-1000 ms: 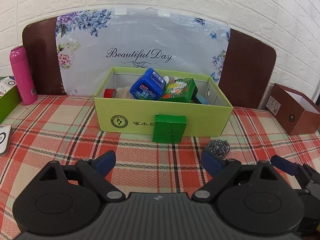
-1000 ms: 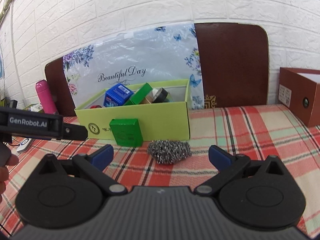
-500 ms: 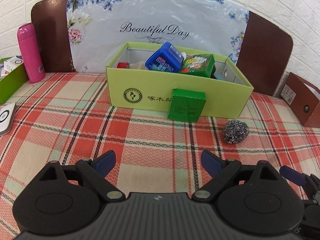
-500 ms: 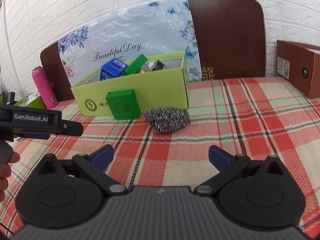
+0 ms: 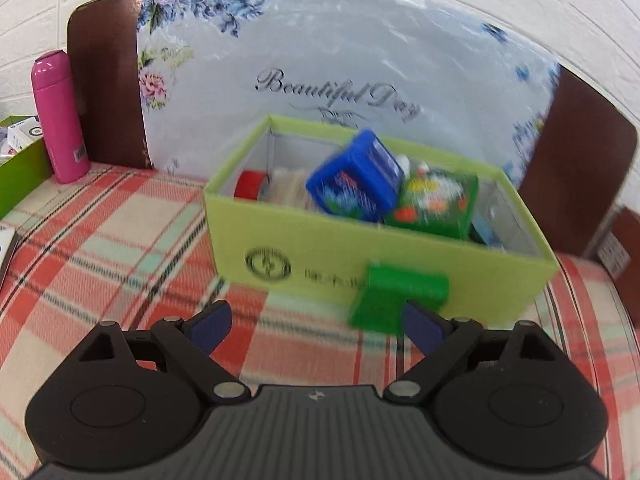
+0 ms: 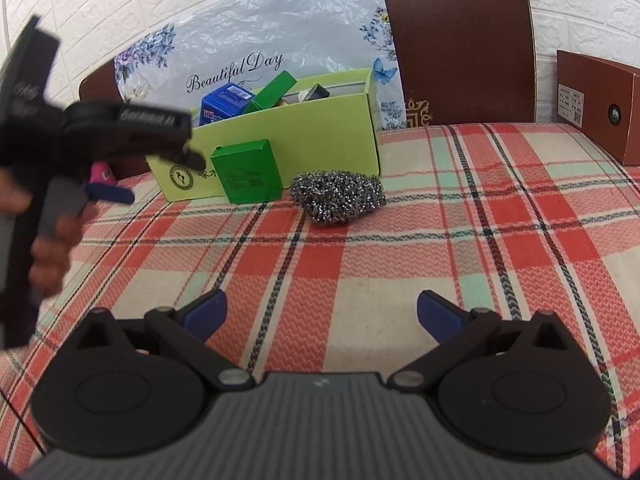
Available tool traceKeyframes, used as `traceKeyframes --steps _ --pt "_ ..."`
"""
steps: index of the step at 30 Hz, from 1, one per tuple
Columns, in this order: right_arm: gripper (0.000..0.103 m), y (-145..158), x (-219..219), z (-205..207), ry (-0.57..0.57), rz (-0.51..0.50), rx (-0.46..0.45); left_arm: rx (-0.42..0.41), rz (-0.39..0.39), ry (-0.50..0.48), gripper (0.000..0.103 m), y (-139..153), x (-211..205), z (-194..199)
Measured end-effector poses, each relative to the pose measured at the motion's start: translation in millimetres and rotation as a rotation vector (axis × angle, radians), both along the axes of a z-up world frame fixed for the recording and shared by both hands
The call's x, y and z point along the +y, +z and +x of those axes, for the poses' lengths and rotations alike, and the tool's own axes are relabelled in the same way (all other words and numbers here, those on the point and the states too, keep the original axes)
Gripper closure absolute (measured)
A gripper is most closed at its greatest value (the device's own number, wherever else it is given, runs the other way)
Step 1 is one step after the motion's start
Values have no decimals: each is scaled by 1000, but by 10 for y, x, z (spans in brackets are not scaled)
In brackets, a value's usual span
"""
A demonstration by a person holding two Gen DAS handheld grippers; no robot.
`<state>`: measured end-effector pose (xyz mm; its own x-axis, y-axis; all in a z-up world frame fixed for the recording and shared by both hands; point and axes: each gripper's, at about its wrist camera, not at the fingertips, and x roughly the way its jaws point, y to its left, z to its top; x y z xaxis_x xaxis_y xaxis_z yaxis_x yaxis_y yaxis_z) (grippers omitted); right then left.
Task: Organize objects
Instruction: 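Grasp another green printed box with the left gripper while the right gripper grasps the steel wool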
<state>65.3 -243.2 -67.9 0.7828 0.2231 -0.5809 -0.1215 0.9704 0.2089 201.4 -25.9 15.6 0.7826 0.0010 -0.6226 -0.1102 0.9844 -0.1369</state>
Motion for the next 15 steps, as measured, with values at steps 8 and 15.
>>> traceKeyframes --steps 8,15 --pt "0 -80 -72 57 -21 12 32 -21 -40 33 7 -167 -9 269" --pt "0 -98 -77 131 -24 21 29 56 -4 -87 5 -300 81 -208"
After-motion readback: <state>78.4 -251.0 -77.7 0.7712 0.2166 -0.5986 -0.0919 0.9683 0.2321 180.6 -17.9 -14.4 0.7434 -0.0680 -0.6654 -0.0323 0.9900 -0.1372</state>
